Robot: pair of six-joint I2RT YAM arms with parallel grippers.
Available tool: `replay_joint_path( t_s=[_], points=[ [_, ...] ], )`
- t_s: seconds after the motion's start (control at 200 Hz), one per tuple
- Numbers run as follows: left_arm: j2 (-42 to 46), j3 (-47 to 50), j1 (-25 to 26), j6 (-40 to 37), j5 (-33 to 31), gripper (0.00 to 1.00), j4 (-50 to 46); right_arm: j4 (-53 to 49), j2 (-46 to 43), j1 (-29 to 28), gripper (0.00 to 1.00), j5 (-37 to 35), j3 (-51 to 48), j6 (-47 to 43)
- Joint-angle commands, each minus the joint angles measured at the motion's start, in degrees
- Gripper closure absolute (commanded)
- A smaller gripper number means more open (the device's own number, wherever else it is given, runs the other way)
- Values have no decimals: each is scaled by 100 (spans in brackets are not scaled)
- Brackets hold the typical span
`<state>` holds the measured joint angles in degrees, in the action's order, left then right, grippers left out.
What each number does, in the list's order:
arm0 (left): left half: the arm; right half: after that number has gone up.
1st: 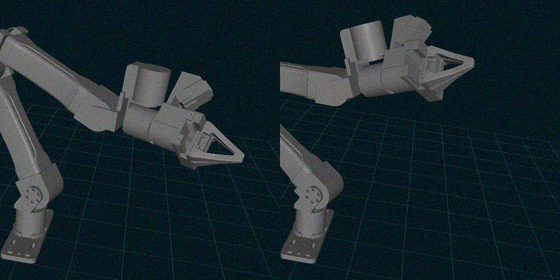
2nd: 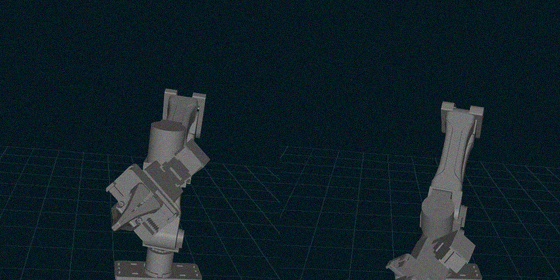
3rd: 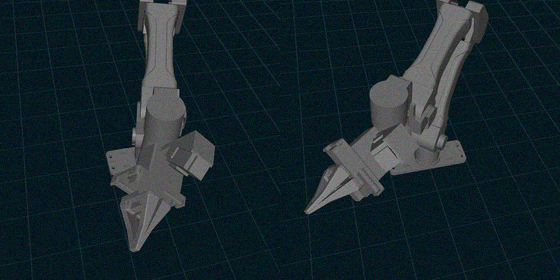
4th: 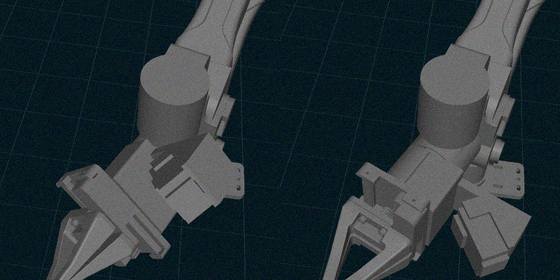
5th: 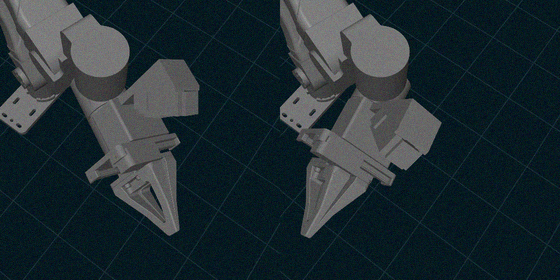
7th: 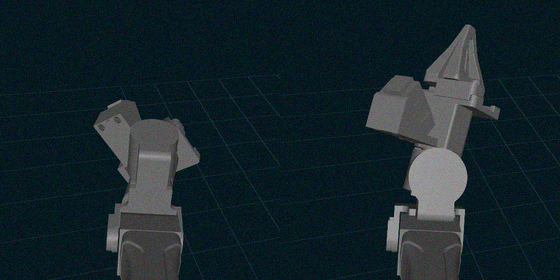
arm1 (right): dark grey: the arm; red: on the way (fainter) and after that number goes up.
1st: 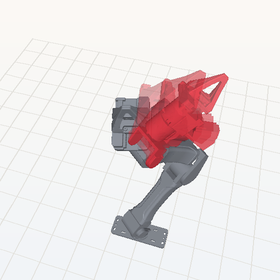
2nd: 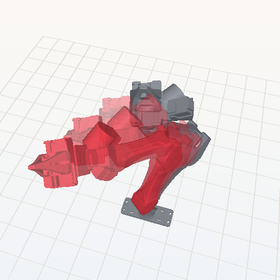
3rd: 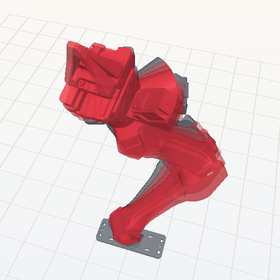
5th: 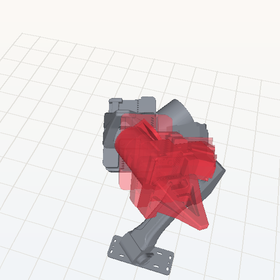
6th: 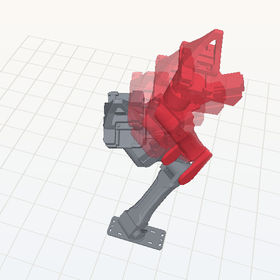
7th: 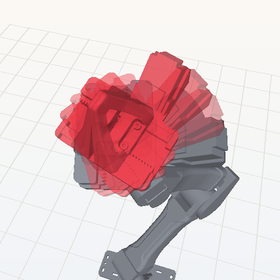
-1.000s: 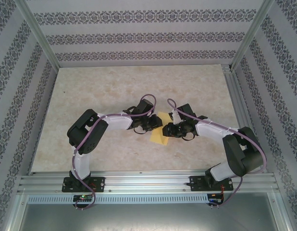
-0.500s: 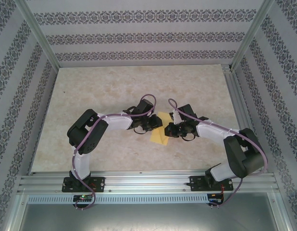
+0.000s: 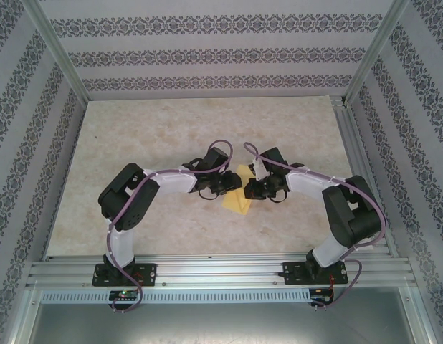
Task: Fold a paper plane with a square sheet of paper (pick it up from the middle)
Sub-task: Fold the triangle a second time at the center of the table.
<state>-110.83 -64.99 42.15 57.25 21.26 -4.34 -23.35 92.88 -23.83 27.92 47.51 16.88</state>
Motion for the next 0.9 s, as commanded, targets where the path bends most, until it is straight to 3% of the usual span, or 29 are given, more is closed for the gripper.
replay_joint_path(
  t_s=[0.0,0.894],
  points=[
    [377,126,65,-186,-256,68,-151,-189,115,71,94,-144,221,-279],
    [237,197,92,-272,-243,76,-237,-816,716,187,91,-530,1034,-803]
  ],
)
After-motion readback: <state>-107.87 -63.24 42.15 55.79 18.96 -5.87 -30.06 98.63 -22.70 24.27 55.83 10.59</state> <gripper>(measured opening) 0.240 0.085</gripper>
